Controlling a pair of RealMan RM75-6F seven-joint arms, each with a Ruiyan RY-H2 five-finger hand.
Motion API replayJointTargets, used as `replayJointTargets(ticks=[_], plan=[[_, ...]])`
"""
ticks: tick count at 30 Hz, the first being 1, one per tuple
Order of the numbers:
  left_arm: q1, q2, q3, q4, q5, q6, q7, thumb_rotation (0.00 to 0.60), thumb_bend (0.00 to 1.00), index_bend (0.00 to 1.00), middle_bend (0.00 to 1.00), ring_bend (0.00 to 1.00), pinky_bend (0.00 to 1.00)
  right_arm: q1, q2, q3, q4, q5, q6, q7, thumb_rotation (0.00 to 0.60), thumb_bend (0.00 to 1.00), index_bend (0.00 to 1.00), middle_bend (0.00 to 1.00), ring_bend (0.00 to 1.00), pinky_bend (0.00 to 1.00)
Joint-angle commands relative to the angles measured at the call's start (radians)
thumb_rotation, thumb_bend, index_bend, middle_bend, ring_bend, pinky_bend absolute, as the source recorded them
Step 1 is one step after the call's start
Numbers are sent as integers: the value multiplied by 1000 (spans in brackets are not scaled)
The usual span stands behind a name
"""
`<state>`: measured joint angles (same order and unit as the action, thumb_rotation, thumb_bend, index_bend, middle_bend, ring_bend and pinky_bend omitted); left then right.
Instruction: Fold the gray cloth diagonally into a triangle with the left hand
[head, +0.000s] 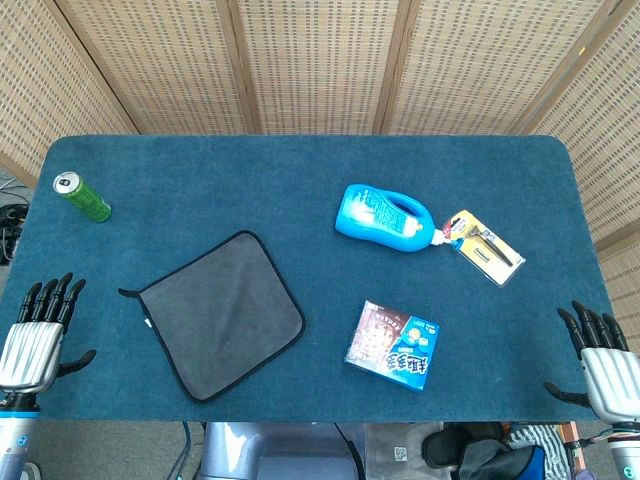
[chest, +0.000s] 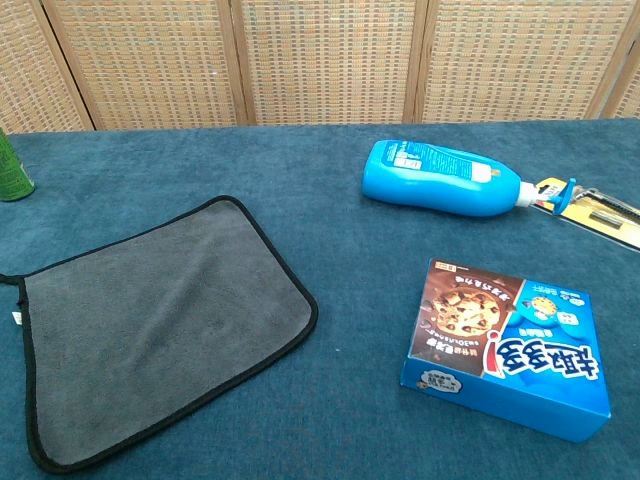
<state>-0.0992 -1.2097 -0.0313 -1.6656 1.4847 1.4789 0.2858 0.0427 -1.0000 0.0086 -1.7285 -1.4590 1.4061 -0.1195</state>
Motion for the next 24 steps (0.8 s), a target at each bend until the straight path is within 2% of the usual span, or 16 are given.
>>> replayJointTargets(ticks=[1,24], plan=[[0,0,0,0,0,0,1,600,141,0,0,0,0,0,0,0,1,1,-1,1,600,0,0,0,0,0],[-3,2,6,0,3,-9,-9,600,141,0,0,0,0,-1,-1,2,0,0,4,0,600,0,0,0,0,0]])
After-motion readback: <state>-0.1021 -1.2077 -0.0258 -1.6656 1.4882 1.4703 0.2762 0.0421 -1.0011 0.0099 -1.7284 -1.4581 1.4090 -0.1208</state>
